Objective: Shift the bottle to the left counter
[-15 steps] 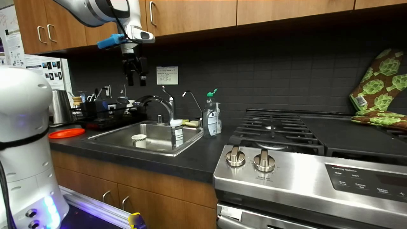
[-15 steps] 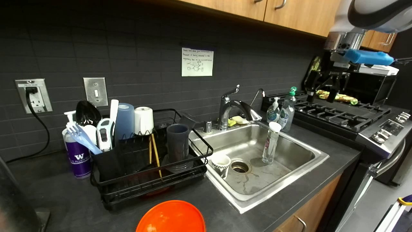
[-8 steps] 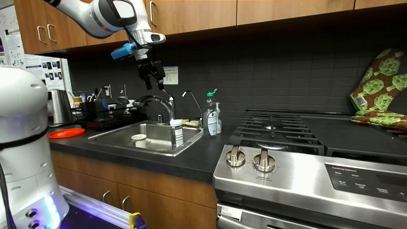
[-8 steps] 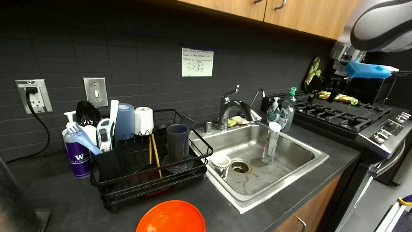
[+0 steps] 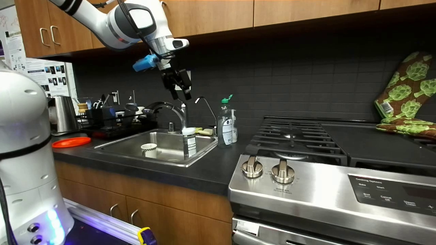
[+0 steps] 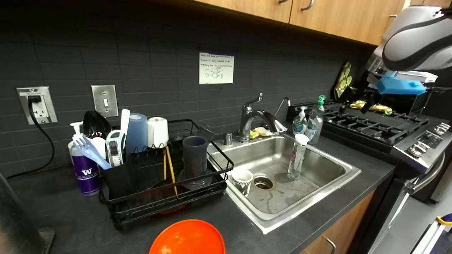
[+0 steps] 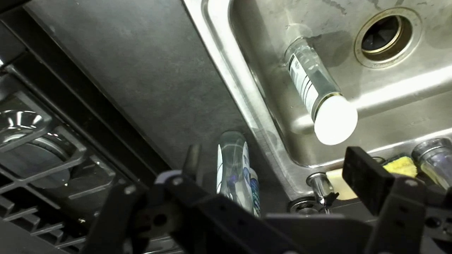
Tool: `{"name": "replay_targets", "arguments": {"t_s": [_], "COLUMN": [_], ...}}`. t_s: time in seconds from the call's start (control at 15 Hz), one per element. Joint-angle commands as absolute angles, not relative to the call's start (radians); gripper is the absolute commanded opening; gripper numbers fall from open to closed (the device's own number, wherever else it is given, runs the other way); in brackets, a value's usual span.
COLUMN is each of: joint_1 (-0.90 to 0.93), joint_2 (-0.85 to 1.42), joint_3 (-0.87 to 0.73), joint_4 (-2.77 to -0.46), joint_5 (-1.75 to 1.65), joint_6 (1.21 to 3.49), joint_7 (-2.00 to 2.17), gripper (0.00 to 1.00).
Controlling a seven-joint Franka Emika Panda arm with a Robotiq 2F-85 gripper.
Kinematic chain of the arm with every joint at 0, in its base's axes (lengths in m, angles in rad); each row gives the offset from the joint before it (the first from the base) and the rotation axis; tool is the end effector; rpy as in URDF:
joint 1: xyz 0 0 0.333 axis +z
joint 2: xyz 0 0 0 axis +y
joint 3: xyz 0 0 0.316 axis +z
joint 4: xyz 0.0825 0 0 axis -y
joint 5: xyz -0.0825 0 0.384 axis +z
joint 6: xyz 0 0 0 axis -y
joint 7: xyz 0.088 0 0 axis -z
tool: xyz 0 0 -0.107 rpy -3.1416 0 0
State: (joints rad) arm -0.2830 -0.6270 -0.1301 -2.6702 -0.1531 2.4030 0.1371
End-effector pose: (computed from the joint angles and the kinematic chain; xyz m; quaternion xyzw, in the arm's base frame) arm 0.3488 -0.1548 0.4649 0.9595 -0.2170 0.1738 0.0454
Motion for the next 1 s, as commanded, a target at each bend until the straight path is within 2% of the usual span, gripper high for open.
{"name": "replay_targets", "arguments": {"t_s": [0.0, 0.93], "joint_1": [-0.297, -0.291], "joint_2": [-0.563, -0.587], "joint_3": [-0.145, -0.133], "joint_4": [-2.641, -2.669], "joint_5": [-0.157, -0.144], "joint_6": [2.458, 2.458], "joint_7": [0.113, 0.130], "gripper": [1.00, 1.00]}}
